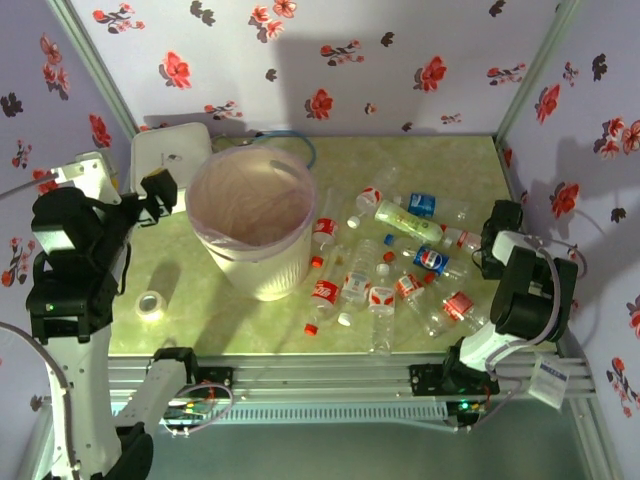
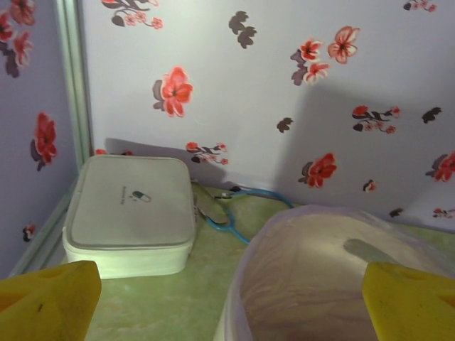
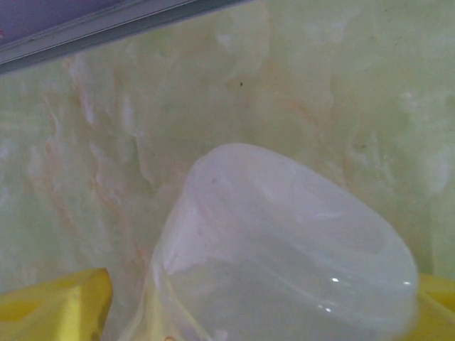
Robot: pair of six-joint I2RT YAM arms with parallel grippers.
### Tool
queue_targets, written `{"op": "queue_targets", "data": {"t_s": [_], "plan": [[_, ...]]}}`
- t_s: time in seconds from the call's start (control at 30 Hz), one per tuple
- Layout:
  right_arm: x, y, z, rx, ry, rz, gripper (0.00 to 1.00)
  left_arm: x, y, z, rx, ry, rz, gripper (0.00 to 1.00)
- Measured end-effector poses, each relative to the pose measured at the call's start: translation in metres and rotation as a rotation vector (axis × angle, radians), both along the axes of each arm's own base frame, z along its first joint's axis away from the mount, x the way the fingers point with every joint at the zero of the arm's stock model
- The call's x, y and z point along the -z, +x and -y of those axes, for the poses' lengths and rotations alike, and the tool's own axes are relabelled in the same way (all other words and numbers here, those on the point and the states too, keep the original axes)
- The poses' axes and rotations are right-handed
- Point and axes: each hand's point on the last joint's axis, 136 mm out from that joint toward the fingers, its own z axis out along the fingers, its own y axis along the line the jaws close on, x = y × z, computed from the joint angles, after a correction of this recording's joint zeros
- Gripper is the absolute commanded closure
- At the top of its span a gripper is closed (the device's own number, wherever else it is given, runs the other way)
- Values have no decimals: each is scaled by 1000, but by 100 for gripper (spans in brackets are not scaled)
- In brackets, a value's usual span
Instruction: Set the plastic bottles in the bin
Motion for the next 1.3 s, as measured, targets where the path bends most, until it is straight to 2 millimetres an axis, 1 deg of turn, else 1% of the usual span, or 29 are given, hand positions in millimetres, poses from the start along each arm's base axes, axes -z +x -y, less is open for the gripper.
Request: {"op": "queue_targets", "data": {"t_s": [0.2,0.33,0.43,0.5,0.63,0.7,0.83,0.9,1.0,1.07,1.13,1.23,1.27,1.3], "plan": [[-5,7,4,-6,-22,28,36,3,0,9,34,-63,-27,11],[-14,8,6,-18,-45,43,48,0,1,26,96,-110,-31,12],[-27,9,7,-28,-68,70,51,-3,4,41,150,-133,-29,11],[-40,9,9,-38,-91,91,52,-4,7,51,186,-137,-29,11],[-72,6,10,-59,-142,143,54,-3,19,84,274,-117,-51,10],[-92,2,10,-71,-175,175,55,-4,26,103,319,-99,-61,9],[-139,-5,4,-100,-221,293,57,-7,41,152,427,-30,-77,8],[-161,-7,-6,-136,-221,372,58,-11,44,177,481,10,-73,7],[-189,-11,-32,-236,-206,488,64,-20,44,218,576,74,-57,7],[-208,-8,-58,-342,-192,551,64,-25,41,246,642,121,-46,7],[-226,-1,-83,-461,-169,598,64,-26,39,268,690,158,-41,7],[-256,13,-121,-636,-119,685,66,-20,36,298,758,200,-50,7],[-269,17,-137,-703,-100,728,67,-17,35,307,783,209,-57,7],[-279,19,-148,-746,-88,759,67,-14,35,315,806,216,-67,7]]}}
